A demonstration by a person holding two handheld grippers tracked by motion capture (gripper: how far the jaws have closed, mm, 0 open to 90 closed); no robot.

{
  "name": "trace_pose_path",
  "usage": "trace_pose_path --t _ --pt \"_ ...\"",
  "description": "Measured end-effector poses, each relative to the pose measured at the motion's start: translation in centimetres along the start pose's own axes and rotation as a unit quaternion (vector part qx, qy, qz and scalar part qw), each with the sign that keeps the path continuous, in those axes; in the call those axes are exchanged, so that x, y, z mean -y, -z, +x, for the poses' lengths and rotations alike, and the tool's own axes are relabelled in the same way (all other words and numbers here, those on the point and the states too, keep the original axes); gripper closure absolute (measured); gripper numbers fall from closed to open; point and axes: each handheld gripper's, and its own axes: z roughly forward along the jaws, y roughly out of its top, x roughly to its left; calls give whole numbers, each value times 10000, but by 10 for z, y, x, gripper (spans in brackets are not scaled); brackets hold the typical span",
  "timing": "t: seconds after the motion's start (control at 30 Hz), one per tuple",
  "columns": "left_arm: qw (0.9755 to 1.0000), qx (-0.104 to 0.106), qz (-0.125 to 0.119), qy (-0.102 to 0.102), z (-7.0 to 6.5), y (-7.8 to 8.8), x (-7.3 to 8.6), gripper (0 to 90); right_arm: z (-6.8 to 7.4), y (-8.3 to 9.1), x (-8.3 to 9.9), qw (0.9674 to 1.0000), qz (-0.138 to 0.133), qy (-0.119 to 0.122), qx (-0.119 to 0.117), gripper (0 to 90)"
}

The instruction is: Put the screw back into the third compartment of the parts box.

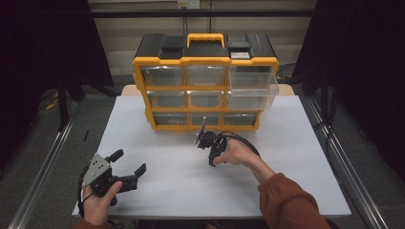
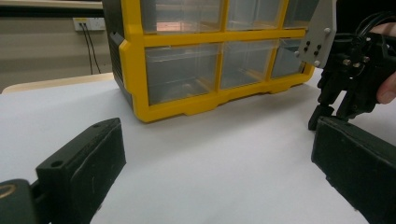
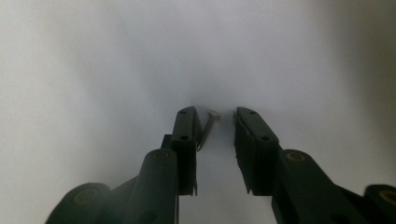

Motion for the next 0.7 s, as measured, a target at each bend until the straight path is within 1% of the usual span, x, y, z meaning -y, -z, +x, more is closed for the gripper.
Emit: trace_pose_path --t 0.13,0.27,0.3,0.33,0.53,0.57,0.67,0.7 --pt "10000 2 4 5 0 0 0 28 -1 0 -1 10000 56 11 -23 787" --pt "10000 4 8 -10 0 0 0 28 -4 0 0 9999 33 1 -99 847" --pt "10000 5 11 -13 0 0 0 28 -4 0 0 9999 27 10 -115 852" --pt "10000 6 6 9 0 0 0 28 -4 0 0 9999 35 -39 -158 854" --pt "10000 10 20 -20 0 0 0 28 -7 0 1 9998 2 -14 -221 858" --pt "10000 11 12 11 0 0 0 28 -7 0 1 9997 15 -41 -247 859" --pt "10000 0 5 17 0 0 0 28 -9 1 1 9995 3 -56 -322 859" --pt "10000 5 11 16 1 0 0 28 -10 0 1 9994 -8 -32 -330 859"
